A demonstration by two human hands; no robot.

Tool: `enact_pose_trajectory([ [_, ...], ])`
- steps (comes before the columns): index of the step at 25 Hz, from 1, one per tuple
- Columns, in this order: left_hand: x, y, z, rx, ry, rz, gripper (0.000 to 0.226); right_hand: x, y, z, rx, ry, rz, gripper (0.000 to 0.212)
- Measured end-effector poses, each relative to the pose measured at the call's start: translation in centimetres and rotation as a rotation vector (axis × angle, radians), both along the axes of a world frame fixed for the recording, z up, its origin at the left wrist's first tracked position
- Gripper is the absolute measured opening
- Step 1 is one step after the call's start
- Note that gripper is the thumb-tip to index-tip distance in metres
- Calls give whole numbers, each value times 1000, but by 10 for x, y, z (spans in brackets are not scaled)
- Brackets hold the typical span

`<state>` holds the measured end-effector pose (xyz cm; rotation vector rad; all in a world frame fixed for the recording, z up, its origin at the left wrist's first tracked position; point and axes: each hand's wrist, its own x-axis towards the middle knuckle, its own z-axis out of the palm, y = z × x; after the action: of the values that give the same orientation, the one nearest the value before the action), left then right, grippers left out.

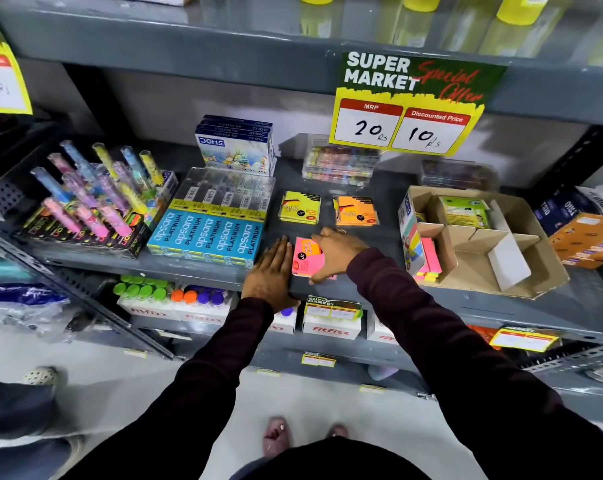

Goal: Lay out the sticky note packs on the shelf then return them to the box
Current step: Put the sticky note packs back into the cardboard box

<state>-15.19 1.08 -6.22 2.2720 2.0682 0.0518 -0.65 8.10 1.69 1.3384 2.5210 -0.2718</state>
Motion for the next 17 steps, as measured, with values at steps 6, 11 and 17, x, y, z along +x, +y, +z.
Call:
enact_pose_trajectory([
  [6, -1, 0, 0, -1, -11, -11, 117, 20, -24, 23, 76, 115, -176, 73],
  [11, -3, 0, -7, 27, -3, -42, 115, 101, -48, 70, 228, 244, -632, 47],
  [17, -5, 2, -15, 85, 3, -40, 116, 190, -46, 61, 243, 310, -1064, 66],
])
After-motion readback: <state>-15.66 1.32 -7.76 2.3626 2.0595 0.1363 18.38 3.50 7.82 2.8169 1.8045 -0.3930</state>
